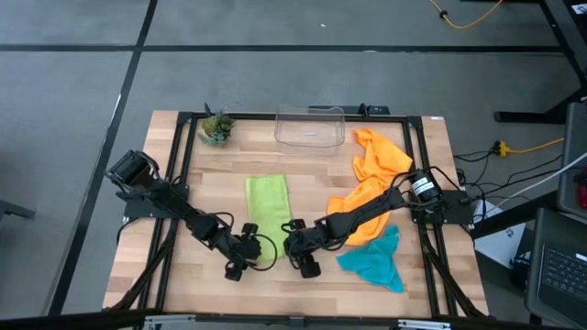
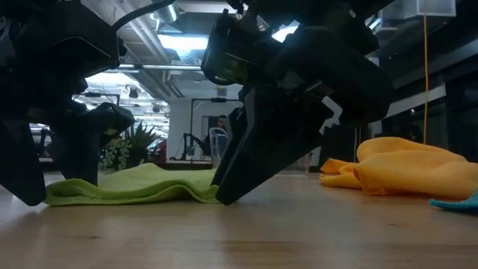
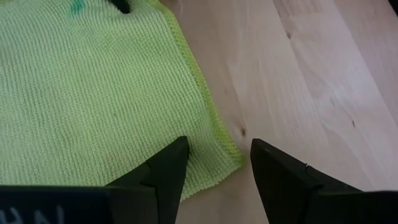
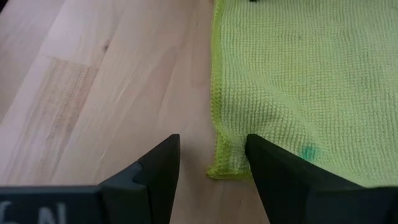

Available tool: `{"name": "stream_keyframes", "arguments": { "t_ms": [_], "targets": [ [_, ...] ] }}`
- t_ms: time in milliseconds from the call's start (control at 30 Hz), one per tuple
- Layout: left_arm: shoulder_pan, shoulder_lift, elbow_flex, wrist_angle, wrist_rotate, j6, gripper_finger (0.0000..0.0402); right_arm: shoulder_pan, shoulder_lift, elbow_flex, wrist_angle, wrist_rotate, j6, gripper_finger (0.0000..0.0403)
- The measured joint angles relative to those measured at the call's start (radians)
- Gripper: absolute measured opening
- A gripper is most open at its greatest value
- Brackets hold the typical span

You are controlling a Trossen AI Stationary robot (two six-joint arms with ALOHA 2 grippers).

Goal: Fold microfiber towels
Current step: Fold the green microfiber cloth

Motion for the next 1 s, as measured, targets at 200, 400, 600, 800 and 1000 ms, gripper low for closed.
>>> {"name": "stream_keyframes", "arguments": {
  "t_ms": [200, 400, 600, 800, 1000],
  "targets": [
    [-0.001, 0.000, 0.000, -0.011, -0.036, 0.008, 0.0169, 0.000, 0.001, 0.000, -0.006, 0.008, 0.000, 0.0193],
    [-0.001, 0.000, -0.001, -0.014, -0.059, 0.007, 0.0117, -0.001, 0.001, -0.001, -0.013, 0.077, -0.001, 0.0174],
    [-0.002, 0.000, -0.002, -0.018, -0.087, 0.001, 0.0040, -0.001, 0.001, -0.001, -0.013, 0.092, 0.001, 0.0118],
    [-0.002, 0.000, -0.002, -0.020, -0.092, -0.040, 0.0006, 0.000, 0.001, -0.002, -0.017, 0.093, 0.002, 0.0048],
    [-0.002, 0.000, -0.002, -0.019, -0.092, -0.051, 0.0002, 0.003, 0.000, -0.001, -0.023, 0.088, 0.053, 0.0011]
  ]
}}
